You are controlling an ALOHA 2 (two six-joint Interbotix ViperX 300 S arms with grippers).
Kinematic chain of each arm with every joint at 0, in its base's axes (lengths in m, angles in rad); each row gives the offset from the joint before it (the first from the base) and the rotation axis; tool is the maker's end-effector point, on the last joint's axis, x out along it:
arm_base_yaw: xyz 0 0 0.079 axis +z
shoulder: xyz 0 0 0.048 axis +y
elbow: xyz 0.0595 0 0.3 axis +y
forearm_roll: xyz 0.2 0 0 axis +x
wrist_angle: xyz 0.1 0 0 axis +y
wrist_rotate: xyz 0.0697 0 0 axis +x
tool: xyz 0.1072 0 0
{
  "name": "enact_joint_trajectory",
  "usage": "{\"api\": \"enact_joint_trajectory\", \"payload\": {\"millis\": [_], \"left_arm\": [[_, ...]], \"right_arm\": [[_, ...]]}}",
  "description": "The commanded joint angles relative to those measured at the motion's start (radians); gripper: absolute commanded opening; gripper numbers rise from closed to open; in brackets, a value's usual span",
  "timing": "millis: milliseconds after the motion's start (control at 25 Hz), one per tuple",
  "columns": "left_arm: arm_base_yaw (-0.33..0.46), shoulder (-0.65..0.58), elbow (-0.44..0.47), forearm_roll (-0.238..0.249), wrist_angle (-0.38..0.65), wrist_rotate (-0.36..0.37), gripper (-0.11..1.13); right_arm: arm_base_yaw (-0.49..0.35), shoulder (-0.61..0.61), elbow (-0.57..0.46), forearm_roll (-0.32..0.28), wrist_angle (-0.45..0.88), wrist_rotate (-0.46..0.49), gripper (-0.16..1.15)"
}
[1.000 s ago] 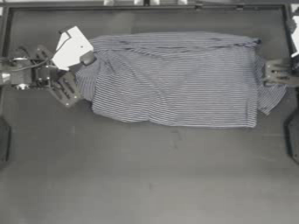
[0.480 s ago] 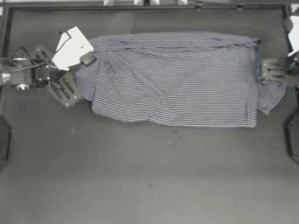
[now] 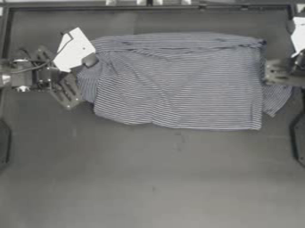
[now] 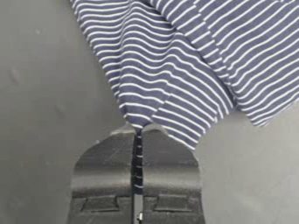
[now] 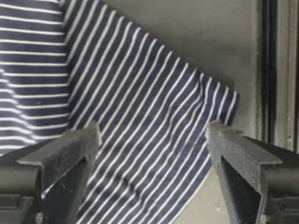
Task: Fold shirt
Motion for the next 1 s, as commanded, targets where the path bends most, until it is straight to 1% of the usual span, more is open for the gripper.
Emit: {"api": "enact_joint_trajectory", "payload": {"millis": [40, 320, 440, 520, 560, 640, 720, 840, 880, 920, 1000], "left_arm": [[0.0, -0.04, -0.011, 0.006, -0.002, 0.002, 0.06], [0.0, -0.04, -0.009, 0.006, -0.002, 0.002, 0.06], [0.0, -0.04, -0.009, 0.006, -0.002, 0.002, 0.06], [0.0, -0.04, -0.009, 0.006, -0.002, 0.003, 0.06], [0.0, -0.041, -0.009, 0.006, -0.002, 0.003, 0.06], [0.0, -0.041, -0.009, 0.006, -0.002, 0.003, 0.06], [-0.003, -0.04, -0.009, 0.006, -0.002, 0.003, 0.06], [-0.005, -0.04, -0.008, 0.006, -0.002, 0.003, 0.06], [-0.005, -0.04, -0.008, 0.006, -0.002, 0.003, 0.06], [-0.005, -0.038, -0.011, 0.006, -0.002, 0.003, 0.06], [-0.005, -0.037, -0.012, 0.006, -0.002, 0.003, 0.06]], "right_arm": [[-0.005, 0.021, -0.012, 0.003, -0.018, -0.009, 0.99], [-0.015, 0.025, -0.011, 0.031, -0.011, -0.017, 0.99], [-0.015, 0.025, -0.011, 0.058, -0.011, -0.034, 0.99], [-0.015, 0.025, -0.011, 0.083, -0.011, -0.054, 0.95], [-0.015, 0.026, -0.009, 0.092, -0.011, -0.064, 0.9], [-0.015, 0.025, -0.012, 0.106, -0.011, -0.086, 0.73], [-0.015, 0.025, -0.012, 0.109, -0.012, -0.094, 0.43], [-0.006, 0.02, -0.014, 0.1, -0.018, -0.094, 0.05], [-0.002, 0.018, -0.014, 0.1, -0.014, -0.094, -0.02], [0.002, 0.017, -0.015, 0.098, -0.014, -0.094, -0.02], [0.014, 0.011, -0.017, 0.098, -0.012, -0.095, 0.05]]}}
